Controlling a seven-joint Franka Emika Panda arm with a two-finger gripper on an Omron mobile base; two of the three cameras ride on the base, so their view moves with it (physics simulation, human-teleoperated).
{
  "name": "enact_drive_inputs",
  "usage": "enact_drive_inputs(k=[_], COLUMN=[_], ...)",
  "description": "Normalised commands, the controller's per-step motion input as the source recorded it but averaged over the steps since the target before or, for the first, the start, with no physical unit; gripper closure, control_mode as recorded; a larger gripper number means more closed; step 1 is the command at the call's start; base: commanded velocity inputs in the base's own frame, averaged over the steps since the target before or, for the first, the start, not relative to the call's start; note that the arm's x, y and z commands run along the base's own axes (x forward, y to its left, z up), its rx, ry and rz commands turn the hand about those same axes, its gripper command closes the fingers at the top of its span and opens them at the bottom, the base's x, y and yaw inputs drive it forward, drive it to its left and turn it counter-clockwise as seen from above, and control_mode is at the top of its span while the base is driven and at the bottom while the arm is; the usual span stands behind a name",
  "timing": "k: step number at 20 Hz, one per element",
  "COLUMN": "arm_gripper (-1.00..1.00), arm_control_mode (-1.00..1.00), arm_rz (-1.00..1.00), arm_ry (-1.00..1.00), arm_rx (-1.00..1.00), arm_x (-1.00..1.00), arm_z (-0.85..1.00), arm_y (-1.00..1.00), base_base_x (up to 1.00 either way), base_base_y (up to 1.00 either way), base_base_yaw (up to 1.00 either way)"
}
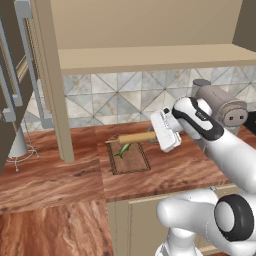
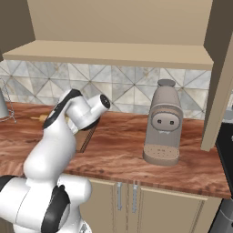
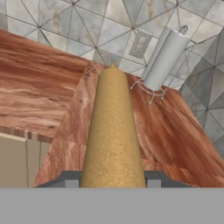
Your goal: Open the cabinet, retrieve the rolling pin, and place it next to the meat on the cutting board to prepare for tenderizing.
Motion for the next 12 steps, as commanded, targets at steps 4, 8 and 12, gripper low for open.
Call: enact_drive_inputs(k=[4, 8, 12], arm_gripper=[1.0, 1.0, 1.0], arm_control_mode=[-1.0, -1.0, -1.0], arm_rz=[0.0, 0.0, 0.0], arm_ry=[0.0, 0.0, 0.0], arm_rx=[-0.01, 0.0, -0.01], arm_x=[0.1, 0.1, 0.18], arm_z=[-0.41, -0.39, -0.4], arm_y=[0.03, 0.0, 0.0], base_base_x=[0.0, 0.0, 0.0], base_base_y=[0.0, 0.0, 0.0], base_base_yaw=[0.0, 0.0, 0.0])
